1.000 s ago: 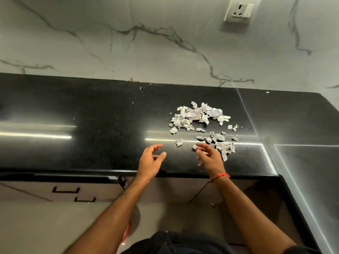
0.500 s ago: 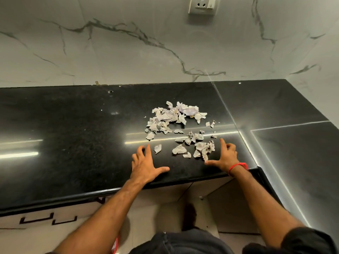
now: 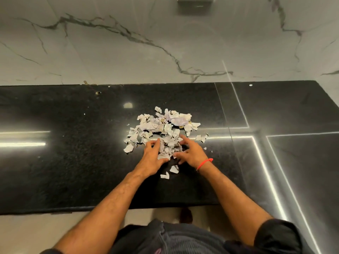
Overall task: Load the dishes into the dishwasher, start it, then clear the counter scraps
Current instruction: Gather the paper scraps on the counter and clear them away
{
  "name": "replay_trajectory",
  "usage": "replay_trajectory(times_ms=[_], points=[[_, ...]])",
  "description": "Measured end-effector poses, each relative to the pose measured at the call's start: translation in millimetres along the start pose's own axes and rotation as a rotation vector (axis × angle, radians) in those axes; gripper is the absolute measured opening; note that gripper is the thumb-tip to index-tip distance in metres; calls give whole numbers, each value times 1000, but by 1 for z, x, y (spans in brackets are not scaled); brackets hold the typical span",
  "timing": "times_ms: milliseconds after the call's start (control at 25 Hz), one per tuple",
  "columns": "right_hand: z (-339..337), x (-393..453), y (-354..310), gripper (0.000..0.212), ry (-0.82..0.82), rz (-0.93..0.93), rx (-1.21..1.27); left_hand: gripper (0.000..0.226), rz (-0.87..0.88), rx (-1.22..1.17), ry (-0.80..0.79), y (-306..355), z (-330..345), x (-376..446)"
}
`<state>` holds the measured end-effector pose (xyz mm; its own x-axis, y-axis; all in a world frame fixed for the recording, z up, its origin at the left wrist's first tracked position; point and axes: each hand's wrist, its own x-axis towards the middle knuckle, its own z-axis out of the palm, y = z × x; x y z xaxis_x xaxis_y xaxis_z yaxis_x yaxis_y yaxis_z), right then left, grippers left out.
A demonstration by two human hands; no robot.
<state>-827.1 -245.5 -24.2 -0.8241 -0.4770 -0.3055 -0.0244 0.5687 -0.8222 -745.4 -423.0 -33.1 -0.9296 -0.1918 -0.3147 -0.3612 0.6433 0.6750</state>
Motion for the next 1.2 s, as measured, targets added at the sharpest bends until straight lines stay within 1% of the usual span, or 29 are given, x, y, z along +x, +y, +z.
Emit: replay_trajectory(times_ms=[40, 80, 160, 200, 240, 320, 360, 440, 520, 560, 600, 640, 680, 720, 800, 840, 880, 960, 1040, 1120, 1200], points=[[-13, 2, 4, 77, 31, -22, 31, 88, -3, -21, 68, -3, -5, 0], [-27, 6, 11, 68, 113, -41, -7, 83, 1, -15, 184, -9, -11, -3], [-57, 13, 29, 54, 328, -12, -109, 69, -21, 51, 445, -31, -31, -7], [-70, 17, 36, 51, 402, 22, -144, 65, -72, 82, 513, -42, -44, -5], [-79, 21, 41, 51, 434, 61, -178, 64, -150, 105, 519, -51, -55, -1], [-79, 29, 44, 50, 406, 119, -295, 62, -304, 144, 411, -60, -69, 12], [-71, 30, 41, 47, 362, 114, -351, 59, -319, 149, 352, -59, -68, 15], [-45, 26, 30, 41, 238, 42, -390, 51, -213, 85, 268, -48, -52, 18], [-18, 17, 17, 39, 107, -50, -379, 49, -77, 13, 137, -37, -30, 14], [-9, 12, 12, 39, 84, -81, -353, 50, -28, -16, 79, -35, -25, 13], [-6, 7, 9, 41, 99, -94, -325, 51, 3, -38, 52, -35, -24, 12], [-9, 2, 8, 48, 135, -87, -322, 53, 24, -46, 52, -38, -28, 12], [-16, -5, 11, 61, 165, -54, -358, 58, 48, -21, 73, -43, -36, 11], [-24, -13, 15, 80, 176, 5, -425, 65, 69, 32, 101, -49, -44, 11], [-35, -30, 23, 119, 118, 163, -551, 90, 74, 137, 98, -57, -59, 10], [-33, -37, 23, 130, 65, 221, -591, 105, 49, 172, 47, -56, -62, 10], [-25, -41, 21, 136, 16, 249, -618, 119, 23, 201, -22, -52, -60, 11], [3, -39, 13, 136, -46, 222, -637, 138, 35, 245, -150, -42, -48, 10], [32, -31, 2, 125, -57, 122, -591, 147, 100, 275, -220, -35, -32, 7], [42, -21, -6, 113, -43, 52, -452, 152, 141, 315, -228, -35, -24, 4], [29, -12, -7, 107, 9, 26, -324, 156, 162, 367, -221, -36, -22, 3]])
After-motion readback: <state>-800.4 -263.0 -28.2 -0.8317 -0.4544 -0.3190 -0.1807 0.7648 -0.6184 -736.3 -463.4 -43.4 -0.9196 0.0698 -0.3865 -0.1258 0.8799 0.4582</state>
